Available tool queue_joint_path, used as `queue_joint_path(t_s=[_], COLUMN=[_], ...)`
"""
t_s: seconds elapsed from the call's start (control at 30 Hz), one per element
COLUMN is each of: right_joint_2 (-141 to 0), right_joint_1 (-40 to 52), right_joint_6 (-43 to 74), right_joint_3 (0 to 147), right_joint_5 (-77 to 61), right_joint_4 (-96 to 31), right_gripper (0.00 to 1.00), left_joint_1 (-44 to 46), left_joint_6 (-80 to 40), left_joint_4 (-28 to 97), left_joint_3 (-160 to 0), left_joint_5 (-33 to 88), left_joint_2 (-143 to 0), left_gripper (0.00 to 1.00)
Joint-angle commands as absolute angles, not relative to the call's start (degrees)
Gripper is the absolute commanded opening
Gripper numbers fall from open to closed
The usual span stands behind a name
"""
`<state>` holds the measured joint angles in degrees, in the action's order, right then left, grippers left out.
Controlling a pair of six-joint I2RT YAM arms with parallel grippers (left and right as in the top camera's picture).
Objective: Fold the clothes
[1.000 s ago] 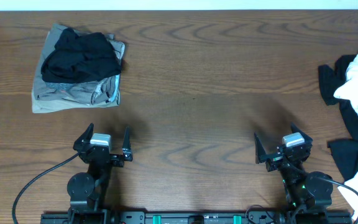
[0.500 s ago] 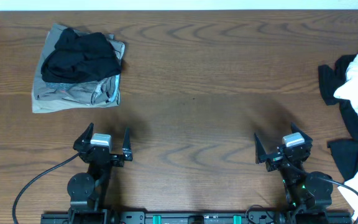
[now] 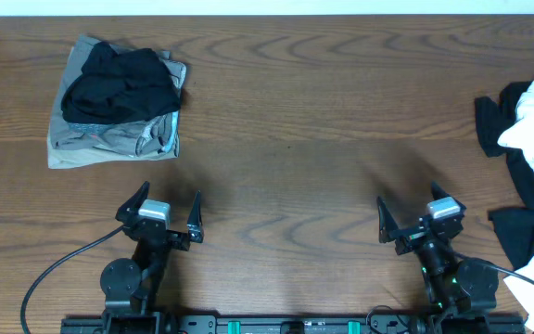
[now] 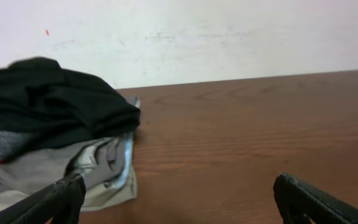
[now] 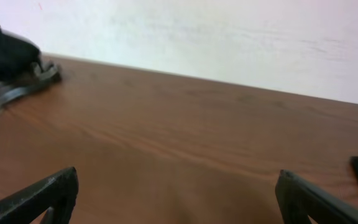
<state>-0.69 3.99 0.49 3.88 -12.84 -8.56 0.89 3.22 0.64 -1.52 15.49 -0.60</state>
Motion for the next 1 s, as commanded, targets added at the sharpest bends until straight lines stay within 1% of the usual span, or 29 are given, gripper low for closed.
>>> queue_joint_path(t_s=[0.0,0.13,0.3,0.47,0.7,0.83,0.97], right_joint_2=[-0.4,-1.7,-10.7,-27.7,-55.7,-70.1,-79.0], right_joint_1=[4.9,4.9,4.9,4.9,4.9,4.9,4.9], right_joint_6=[7.9,10.5,10.7,10.7,9.1,7.1,5.6], right_joint_3=[3.7,5.3,12.3,24.0,48.4,63.3,70.5], right_joint_5=[-14.4,-14.3,-13.5,-10.6,-9.7,-11.9,-19.6], right_joint_4=[-5.8,-1.0,-4.6,-12.2,-29.0,-37.5,-38.6], right_gripper=[0.99,0.99,0.99,0.99,0.99,0.99,0.99], left_joint_1=[1.1,1.1,1.1,1.1,1.1,1.1,1.1], left_joint_6=[-3.1,-3.3,-3.3,-3.3,-2.5,-2.3,-2.9], left_joint_4=[0.8,1.1,4.3,15.1,34.1,38.0,39.4], left_joint_3=[-3.0,-9.0,-20.8,-38.2,-62.4,-67.5,-67.5], left_joint_5=[17.3,16.2,14.5,14.5,14.5,14.6,16.3], left_joint_2=[-0.5,-4.1,-18.1,-38.3,-61.7,-68.9,-71.1], left_gripper=[0.98,0.98,0.98,0.98,0.98,0.98,0.98])
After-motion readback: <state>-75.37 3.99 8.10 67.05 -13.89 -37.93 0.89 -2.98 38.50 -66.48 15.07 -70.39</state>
